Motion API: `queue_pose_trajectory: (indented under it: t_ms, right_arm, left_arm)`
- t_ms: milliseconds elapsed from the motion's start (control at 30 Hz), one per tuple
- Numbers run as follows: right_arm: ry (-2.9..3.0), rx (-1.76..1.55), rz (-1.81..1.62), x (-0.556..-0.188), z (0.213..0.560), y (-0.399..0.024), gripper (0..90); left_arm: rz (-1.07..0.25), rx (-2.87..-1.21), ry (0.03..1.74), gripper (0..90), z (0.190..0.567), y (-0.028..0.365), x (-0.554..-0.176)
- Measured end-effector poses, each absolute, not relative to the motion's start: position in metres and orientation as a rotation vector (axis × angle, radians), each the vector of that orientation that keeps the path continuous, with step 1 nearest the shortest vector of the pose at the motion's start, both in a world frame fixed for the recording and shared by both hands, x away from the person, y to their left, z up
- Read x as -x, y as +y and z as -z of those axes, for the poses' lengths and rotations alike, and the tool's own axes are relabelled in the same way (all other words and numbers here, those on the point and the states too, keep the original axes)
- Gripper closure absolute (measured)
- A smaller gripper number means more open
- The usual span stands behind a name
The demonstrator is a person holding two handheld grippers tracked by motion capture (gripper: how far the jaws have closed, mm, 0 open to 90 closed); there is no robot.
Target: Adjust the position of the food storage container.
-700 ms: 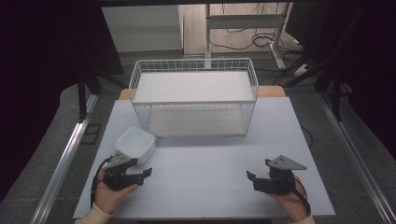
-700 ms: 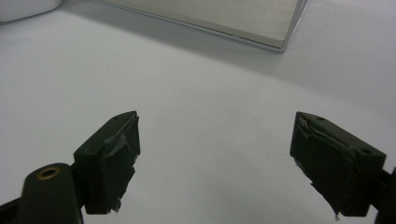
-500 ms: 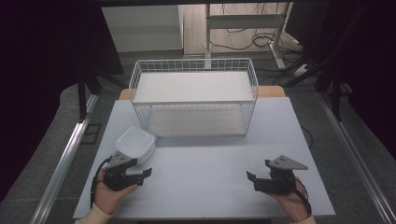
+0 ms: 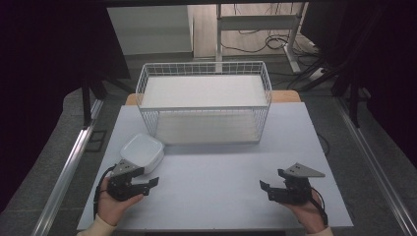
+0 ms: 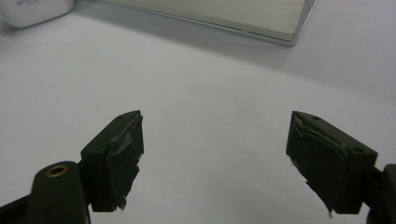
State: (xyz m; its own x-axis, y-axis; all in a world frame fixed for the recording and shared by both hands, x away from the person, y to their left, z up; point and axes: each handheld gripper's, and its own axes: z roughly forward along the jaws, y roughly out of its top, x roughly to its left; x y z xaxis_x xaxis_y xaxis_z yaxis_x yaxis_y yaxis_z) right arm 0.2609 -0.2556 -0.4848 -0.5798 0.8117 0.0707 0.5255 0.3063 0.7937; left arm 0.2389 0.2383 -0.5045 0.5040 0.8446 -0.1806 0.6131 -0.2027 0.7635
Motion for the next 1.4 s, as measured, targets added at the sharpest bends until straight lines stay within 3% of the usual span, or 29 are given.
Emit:
queue_pose_trajectory:
  t_ms: [567,1400]
  right_arm:
    - [2.216,-1.269,-1.182,-0.264,0.484,-0.264,19.4]
    - [2.218,-1.301,-1.166,-0.265,0.487,-0.265,19.5]
  left_arm:
    - [-0.378,-1.895,1.163,29.9,0.463,0.241,-0.248]
    - [-0.38,-1.913,1.2,29.9,0.441,0.257,-0.276]
